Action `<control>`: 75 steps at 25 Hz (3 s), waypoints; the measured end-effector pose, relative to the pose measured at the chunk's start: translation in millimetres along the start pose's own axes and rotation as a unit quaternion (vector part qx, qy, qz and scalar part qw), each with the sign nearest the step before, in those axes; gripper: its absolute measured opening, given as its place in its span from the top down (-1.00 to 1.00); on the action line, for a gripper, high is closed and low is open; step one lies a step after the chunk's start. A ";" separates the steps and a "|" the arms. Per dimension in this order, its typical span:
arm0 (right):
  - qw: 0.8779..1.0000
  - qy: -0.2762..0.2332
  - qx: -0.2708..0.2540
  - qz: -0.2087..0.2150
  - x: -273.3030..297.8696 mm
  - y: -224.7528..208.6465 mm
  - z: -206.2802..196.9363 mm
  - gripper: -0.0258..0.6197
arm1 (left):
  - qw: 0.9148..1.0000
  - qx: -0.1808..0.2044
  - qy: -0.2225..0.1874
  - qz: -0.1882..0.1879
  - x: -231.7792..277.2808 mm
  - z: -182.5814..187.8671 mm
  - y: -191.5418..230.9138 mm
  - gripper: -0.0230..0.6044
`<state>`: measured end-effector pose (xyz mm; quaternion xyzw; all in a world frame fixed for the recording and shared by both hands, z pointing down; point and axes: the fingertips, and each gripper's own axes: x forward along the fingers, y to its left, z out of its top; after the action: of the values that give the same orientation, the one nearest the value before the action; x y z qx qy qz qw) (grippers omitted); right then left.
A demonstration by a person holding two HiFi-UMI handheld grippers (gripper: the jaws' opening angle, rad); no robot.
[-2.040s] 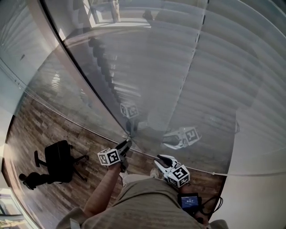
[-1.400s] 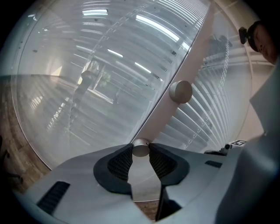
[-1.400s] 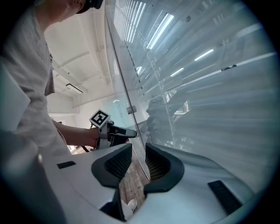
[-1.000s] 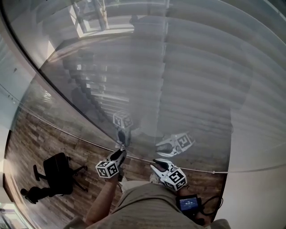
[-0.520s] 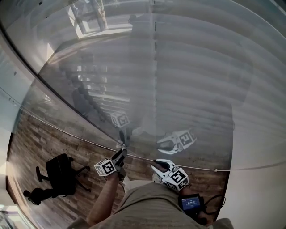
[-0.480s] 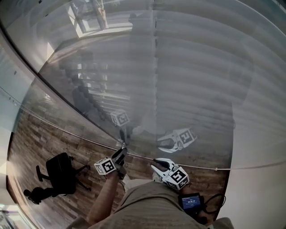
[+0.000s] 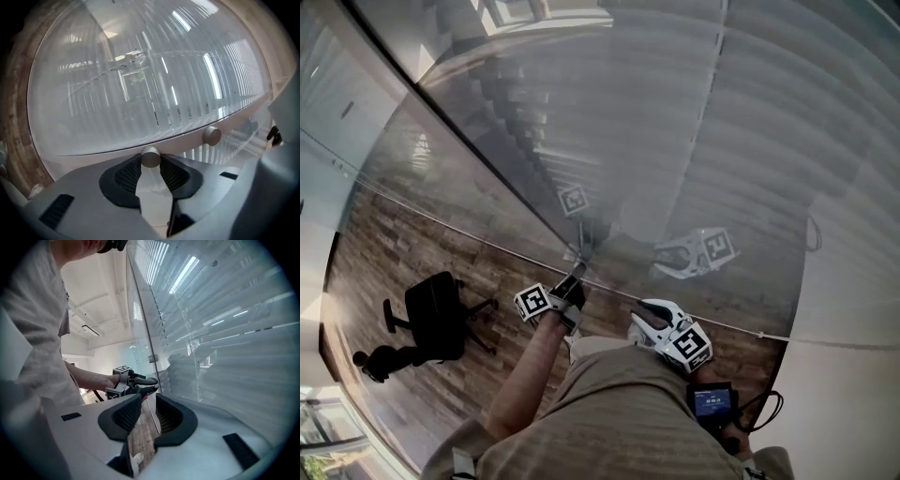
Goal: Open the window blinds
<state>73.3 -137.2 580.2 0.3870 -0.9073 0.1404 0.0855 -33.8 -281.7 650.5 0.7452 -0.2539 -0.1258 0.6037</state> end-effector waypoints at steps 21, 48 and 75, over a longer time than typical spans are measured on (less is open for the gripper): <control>1.000 0.018 0.005 0.001 4.6 6.6 -14.1 0.60 | 0.798 0.541 0.061 0.258 -7.1 -0.4 -4.2 0.49; 1.000 0.008 0.012 -0.007 6.5 0.3 -13.5 0.60 | 0.904 0.383 0.060 0.180 -5.6 -4.4 -2.9 0.50; 1.000 0.019 0.022 0.000 6.5 7.3 -23.5 0.60 | 0.994 0.091 0.051 0.031 -5.9 -9.9 -1.1 0.50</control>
<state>64.6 -129.2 602.8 0.3864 -0.9021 0.1678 0.0938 -33.6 -270.1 651.2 0.7943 -0.2559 -0.0457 0.5491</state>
